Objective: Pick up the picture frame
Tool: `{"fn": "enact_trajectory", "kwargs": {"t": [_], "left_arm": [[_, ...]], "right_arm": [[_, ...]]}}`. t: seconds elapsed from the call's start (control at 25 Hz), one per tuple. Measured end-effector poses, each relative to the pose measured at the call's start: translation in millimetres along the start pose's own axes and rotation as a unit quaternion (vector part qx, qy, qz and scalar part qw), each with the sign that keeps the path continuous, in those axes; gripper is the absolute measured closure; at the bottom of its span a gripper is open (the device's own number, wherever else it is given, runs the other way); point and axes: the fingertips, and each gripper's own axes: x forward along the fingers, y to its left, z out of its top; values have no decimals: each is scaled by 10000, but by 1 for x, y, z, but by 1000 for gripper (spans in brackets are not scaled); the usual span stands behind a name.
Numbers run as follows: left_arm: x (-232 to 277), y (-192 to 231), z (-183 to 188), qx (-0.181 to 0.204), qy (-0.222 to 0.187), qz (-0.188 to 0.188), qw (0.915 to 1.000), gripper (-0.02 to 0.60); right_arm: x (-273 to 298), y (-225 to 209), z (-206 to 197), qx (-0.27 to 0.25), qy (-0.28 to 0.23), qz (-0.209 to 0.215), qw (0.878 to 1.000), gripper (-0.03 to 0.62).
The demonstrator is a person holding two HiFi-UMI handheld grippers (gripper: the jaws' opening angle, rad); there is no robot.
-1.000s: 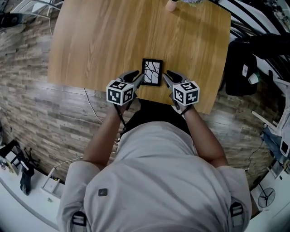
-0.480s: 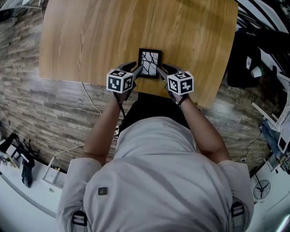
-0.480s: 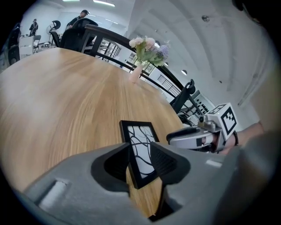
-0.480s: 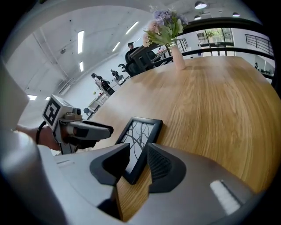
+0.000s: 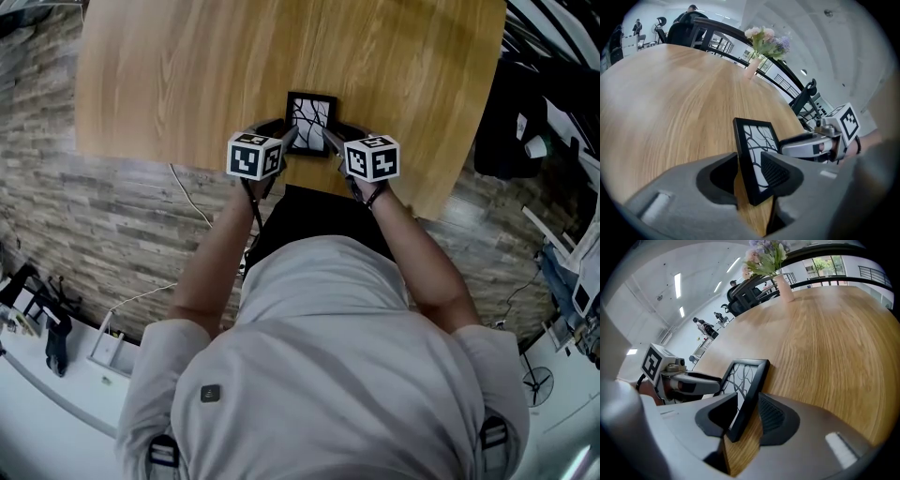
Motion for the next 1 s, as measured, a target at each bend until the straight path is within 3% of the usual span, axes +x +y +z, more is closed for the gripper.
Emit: {"fn": "enact_trajectory", "kwargs": {"t": [0.2, 0.32, 0.52, 1.0], "left_arm": [[3, 2, -2, -12, 23, 88, 10000, 423], [4, 6, -2, 48, 70, 274, 9996, 476], [6, 6, -2, 163, 129, 503, 9985, 483], [5, 7, 0, -172, -73, 303, 9994, 495]], "right_arm": [[3, 0, -2, 19, 17, 18, 10000, 442], [3, -2, -2, 28, -12, -29, 10000, 467], [3, -3, -2, -24, -18, -175, 9998, 470], [4, -4, 0, 141, -298, -353, 9988, 488]]}}
